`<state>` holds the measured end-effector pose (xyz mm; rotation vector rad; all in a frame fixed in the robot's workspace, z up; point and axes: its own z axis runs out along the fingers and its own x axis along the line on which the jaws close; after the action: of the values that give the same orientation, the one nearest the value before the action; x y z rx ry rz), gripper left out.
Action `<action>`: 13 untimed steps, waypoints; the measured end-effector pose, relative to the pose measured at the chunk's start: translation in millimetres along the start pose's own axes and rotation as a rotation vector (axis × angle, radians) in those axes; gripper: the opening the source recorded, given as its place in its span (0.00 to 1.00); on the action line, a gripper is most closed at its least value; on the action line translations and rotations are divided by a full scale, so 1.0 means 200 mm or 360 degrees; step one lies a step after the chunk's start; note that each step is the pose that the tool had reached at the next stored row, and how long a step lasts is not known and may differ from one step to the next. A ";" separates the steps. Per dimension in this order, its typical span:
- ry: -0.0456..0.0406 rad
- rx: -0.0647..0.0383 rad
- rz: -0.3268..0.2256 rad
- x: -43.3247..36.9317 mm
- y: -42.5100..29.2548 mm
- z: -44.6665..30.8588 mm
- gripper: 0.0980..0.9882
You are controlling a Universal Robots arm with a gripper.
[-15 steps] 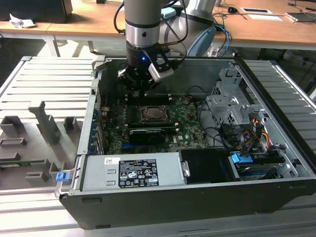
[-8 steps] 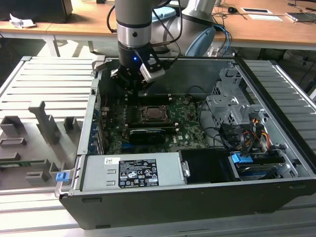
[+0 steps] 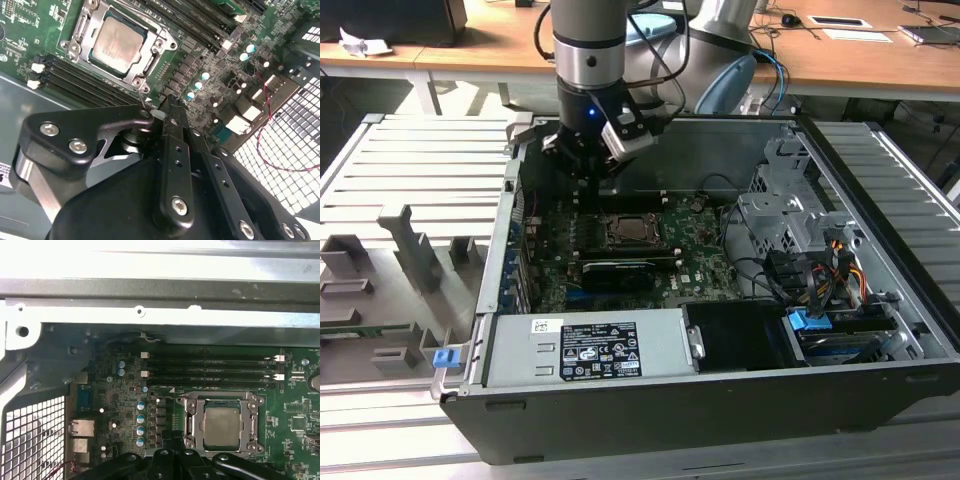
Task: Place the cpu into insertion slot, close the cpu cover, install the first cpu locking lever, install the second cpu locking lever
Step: 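Install the first cpu locking lever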
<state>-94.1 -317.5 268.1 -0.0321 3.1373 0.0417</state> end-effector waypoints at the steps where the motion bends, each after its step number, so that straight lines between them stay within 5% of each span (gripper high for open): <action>1: 0.0000 0.0000 0.0002 0.003 0.000 0.000 0.01; 13: 0.0000 0.0000 0.0016 0.066 0.001 0.001 0.01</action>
<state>-107.3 -317.6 267.8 -0.0159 3.1375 0.0416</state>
